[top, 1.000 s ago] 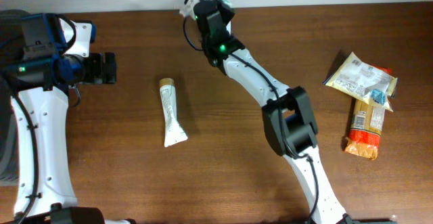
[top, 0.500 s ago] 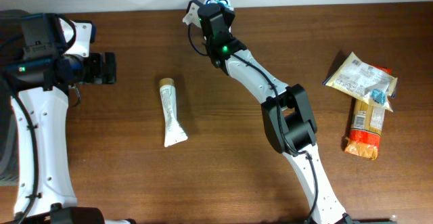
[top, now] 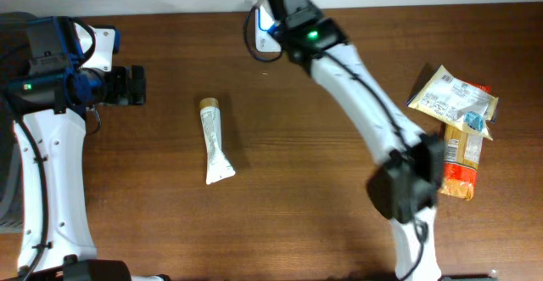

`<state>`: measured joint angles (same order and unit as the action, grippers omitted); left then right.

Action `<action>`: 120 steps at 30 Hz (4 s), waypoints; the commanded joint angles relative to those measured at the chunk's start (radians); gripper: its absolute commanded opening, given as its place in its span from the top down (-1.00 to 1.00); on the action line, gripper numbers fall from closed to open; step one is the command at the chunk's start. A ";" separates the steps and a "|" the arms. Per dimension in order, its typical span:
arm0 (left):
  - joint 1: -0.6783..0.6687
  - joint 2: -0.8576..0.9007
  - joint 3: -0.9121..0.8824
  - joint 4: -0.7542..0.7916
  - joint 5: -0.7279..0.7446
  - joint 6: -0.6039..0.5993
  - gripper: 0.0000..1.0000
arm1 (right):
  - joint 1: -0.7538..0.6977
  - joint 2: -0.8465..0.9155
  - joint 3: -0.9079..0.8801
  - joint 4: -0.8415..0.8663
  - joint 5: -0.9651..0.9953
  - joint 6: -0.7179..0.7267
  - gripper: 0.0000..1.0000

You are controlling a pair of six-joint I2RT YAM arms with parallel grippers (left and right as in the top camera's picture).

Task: Scan the item barcode
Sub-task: 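Move the tissue pack right and drop it by the pile, then reach the right gripper to the white tube and grasp it, then lift the white tube and hold it over the scanner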

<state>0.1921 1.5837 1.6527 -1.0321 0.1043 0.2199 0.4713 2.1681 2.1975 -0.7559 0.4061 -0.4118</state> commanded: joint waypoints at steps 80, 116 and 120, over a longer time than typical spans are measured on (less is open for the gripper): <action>0.003 -0.017 0.001 -0.001 0.003 0.013 -0.98 | 0.107 0.273 -0.127 -0.438 -0.712 0.512 -0.64; 0.003 -0.017 0.001 -0.001 0.003 0.013 -0.98 | -0.139 0.268 -0.253 -0.495 -1.181 0.113 -0.07; 0.003 -0.017 0.001 -0.001 0.003 0.013 -0.98 | -0.151 0.268 -0.253 -0.422 -1.186 0.139 -0.26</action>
<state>0.1921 1.5837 1.6527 -1.0321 0.1040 0.2199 0.3302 2.4393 1.9461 -1.2118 -0.7589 -0.2878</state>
